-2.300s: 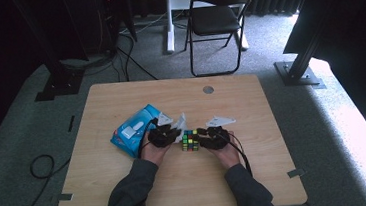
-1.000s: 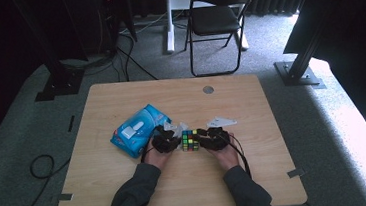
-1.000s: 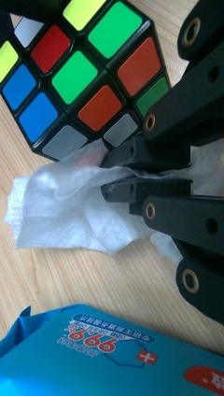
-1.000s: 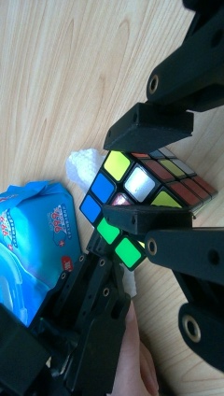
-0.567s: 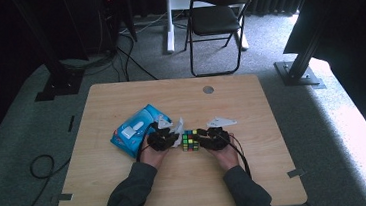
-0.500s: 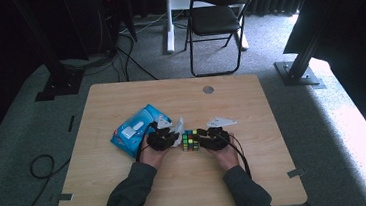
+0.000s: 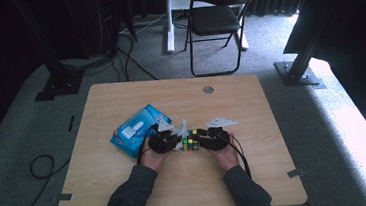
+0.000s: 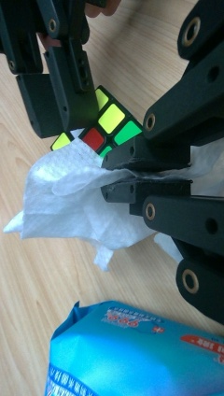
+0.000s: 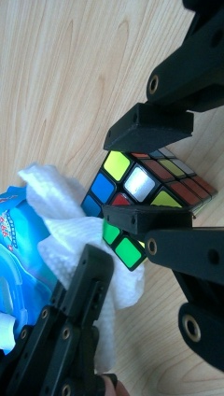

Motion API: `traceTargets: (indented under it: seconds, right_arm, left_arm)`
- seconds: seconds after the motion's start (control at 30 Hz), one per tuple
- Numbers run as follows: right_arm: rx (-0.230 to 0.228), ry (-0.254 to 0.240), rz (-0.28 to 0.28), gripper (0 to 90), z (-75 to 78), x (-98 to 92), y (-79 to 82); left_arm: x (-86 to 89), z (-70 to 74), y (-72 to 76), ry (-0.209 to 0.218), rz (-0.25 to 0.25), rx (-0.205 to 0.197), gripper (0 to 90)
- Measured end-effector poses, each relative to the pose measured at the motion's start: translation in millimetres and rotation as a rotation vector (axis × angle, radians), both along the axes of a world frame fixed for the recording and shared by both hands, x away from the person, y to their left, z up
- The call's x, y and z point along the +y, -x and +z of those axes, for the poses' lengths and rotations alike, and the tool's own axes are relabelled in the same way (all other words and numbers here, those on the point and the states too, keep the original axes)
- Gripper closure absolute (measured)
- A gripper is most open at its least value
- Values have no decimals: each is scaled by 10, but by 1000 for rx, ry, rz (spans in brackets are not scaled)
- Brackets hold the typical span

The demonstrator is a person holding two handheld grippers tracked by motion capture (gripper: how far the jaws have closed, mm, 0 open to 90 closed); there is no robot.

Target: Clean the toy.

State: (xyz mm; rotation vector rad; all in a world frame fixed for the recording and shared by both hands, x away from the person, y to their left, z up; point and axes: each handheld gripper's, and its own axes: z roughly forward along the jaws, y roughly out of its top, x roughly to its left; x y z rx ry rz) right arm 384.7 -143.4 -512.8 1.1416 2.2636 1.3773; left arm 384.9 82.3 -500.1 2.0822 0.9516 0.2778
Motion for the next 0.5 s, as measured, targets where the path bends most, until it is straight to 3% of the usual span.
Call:
traceTargets:
  seconds: [0.33,0.5]
  right_arm:
    - [1,-2,0,630,-1,-1,0]
    - [0,-1,0,631,-1,-1,-1]
  left_arm:
    - [6,-70,-33,2,9,21,844]
    - [-3,-129,-43,-19,10,35,845]
